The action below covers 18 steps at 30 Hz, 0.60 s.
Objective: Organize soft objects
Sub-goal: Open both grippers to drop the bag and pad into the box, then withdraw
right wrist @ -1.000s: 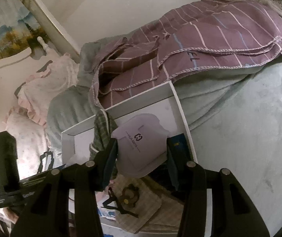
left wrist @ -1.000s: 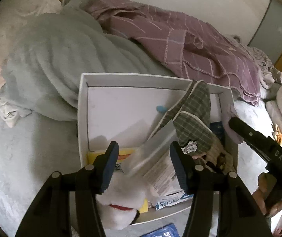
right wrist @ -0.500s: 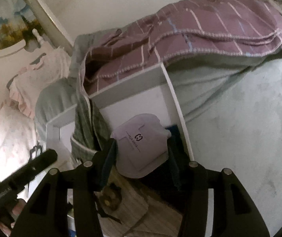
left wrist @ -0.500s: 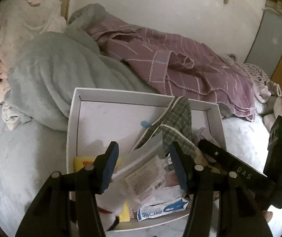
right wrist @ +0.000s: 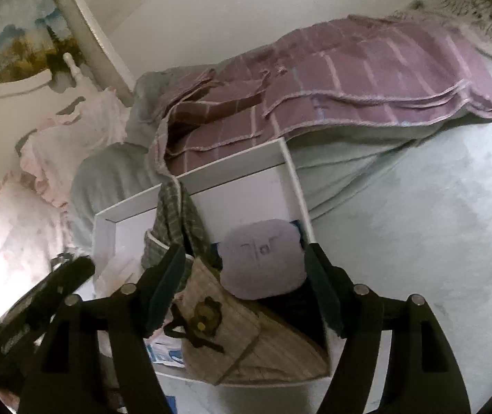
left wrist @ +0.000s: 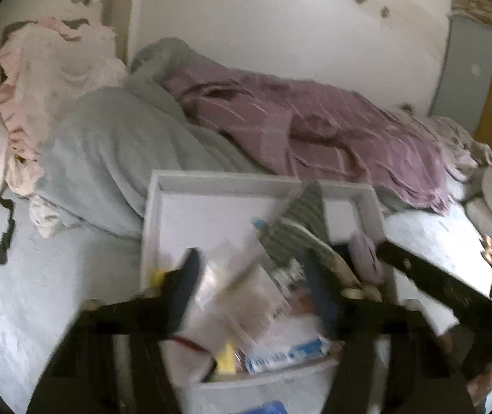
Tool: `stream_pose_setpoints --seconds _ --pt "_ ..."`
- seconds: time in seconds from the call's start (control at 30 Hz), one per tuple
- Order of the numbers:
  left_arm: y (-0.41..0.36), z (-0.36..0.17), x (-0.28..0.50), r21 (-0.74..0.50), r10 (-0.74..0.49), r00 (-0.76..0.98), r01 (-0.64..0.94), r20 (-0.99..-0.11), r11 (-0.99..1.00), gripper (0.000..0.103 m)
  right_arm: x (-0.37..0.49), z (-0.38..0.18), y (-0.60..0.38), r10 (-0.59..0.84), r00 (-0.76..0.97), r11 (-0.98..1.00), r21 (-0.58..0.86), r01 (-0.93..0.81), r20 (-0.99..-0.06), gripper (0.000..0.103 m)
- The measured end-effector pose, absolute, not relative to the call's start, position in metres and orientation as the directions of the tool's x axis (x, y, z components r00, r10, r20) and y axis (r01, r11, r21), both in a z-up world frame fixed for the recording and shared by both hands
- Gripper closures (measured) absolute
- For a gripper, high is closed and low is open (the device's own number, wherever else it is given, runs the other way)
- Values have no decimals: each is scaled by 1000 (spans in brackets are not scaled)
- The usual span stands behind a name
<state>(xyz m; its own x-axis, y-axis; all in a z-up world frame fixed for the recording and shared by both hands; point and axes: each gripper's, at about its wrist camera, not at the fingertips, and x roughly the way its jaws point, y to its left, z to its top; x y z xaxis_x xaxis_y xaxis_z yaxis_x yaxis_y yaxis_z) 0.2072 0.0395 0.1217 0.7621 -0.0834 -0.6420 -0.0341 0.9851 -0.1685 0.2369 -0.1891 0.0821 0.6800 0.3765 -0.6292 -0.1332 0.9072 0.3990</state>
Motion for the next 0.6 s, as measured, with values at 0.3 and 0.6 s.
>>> stream_pose_setpoints --seconds 0.3,0.6 --pt "12 87 226 -45 -46 657 19 -752 999 96 256 48 -187 399 560 894 443 -62 -727 91" --pt "14 87 228 -61 -50 697 9 -716 998 95 251 54 -183 376 598 905 418 -75 -708 91"
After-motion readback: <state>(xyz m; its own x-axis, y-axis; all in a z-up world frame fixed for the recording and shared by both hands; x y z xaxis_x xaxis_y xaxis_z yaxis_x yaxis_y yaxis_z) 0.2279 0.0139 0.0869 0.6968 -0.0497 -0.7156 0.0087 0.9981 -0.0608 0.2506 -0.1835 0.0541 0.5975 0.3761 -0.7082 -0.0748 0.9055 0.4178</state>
